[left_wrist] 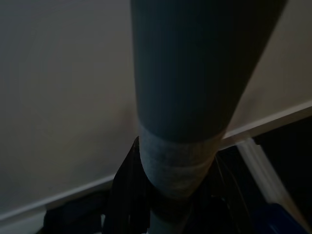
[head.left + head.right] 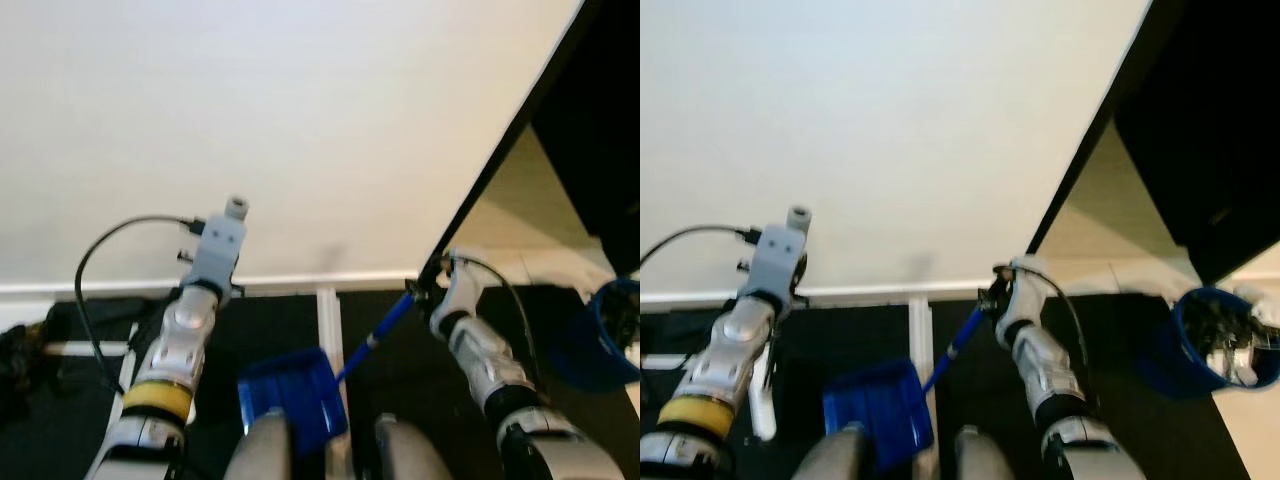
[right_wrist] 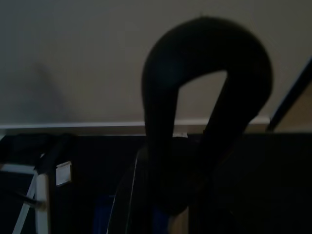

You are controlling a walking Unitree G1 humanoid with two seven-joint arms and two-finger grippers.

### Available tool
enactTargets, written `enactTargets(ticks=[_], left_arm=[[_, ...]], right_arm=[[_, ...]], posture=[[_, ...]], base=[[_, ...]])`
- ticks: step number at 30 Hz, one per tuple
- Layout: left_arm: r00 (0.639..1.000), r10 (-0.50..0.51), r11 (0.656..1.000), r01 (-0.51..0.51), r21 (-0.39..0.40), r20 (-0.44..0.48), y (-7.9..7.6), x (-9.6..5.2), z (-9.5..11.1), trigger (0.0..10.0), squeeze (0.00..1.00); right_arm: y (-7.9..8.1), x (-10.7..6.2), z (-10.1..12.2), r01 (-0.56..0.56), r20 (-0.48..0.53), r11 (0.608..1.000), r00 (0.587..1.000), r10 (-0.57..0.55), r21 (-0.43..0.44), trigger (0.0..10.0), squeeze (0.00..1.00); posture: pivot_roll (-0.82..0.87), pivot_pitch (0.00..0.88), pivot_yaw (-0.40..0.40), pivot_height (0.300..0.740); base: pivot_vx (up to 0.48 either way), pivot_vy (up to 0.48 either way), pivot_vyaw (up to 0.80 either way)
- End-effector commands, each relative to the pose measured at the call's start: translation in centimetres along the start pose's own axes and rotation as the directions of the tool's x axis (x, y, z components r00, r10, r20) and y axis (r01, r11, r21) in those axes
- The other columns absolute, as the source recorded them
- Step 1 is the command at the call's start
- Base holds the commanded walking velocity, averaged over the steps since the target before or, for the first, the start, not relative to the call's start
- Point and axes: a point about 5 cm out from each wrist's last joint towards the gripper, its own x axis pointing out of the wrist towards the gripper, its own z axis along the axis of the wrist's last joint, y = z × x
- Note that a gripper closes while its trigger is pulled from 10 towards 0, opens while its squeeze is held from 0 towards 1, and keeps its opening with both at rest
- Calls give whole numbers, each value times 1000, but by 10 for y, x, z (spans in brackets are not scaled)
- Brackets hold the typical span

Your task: Sweep floor

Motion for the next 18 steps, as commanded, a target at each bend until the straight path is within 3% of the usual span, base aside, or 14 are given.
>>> enactTargets(ticks=[1,18], left_arm=[[1000,-1,1000,1,16,3,1,0,1,10000,0],[1000,-3,1000,3,18,11,5,3,5,10000,0]], right_arm=[[-7,-7,-15,41,-56,999,998,-41,1,10000,0],[-17,-14,-24,97,-59,995,994,-96,24,10000,0]], posture=[[125,47,-83,740],[123,52,-73,740]], base=[[0,480,0],[0,480,0]])
